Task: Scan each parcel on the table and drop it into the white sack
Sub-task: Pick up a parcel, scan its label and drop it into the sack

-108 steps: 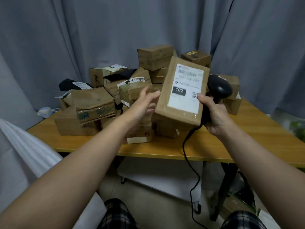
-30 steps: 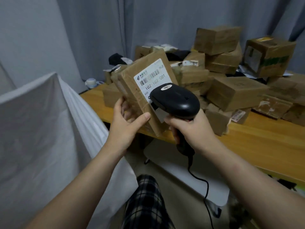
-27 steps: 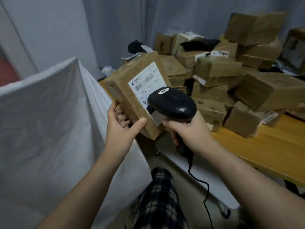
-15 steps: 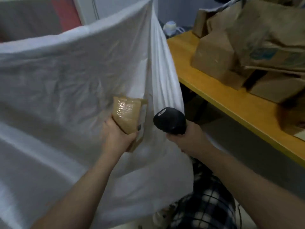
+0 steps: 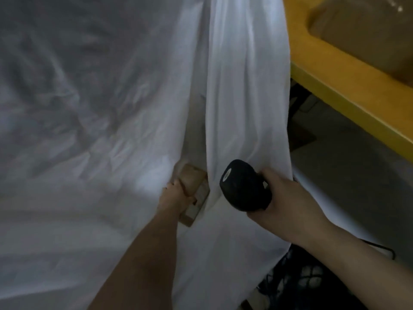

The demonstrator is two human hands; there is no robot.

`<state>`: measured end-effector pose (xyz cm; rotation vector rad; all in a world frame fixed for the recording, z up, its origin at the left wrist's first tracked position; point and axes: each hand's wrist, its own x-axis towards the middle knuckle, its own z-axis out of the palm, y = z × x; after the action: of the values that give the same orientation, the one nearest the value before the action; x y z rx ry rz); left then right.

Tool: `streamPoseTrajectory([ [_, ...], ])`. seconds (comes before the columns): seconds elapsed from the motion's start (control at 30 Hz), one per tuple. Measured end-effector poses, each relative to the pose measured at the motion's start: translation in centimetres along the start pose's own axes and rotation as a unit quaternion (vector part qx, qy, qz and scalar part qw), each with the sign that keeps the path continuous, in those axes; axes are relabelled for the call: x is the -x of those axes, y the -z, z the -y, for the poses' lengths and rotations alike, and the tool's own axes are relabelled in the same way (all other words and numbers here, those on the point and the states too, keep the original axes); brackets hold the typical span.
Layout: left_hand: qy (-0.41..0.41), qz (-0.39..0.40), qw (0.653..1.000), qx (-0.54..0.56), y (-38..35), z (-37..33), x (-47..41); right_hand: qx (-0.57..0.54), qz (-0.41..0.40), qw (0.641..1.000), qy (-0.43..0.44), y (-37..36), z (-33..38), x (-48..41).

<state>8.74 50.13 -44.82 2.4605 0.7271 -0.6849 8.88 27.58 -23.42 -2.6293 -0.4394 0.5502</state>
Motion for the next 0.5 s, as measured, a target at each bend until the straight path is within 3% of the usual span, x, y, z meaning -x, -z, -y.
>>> streamPoseTrajectory([
  [0.1,0.017,0.013,1.000,0.008,-0.1,-0.2,-0.1,0.020,0.007,1.000,0.009,-0.2,-0.2,-0.3],
  [0.3,-0.019,-0.043,0.999,-0.013,3.0,-1.8,5.2,0.003,0.010,1.000,-0.008,0.3,-0.2,0.3],
  [0.5,-0.137,-0.179,0.972,0.064,7.3,-7.6,15.9,-0.086,-0.072,0.994,0.005,2.4,-0.6,5.3],
])
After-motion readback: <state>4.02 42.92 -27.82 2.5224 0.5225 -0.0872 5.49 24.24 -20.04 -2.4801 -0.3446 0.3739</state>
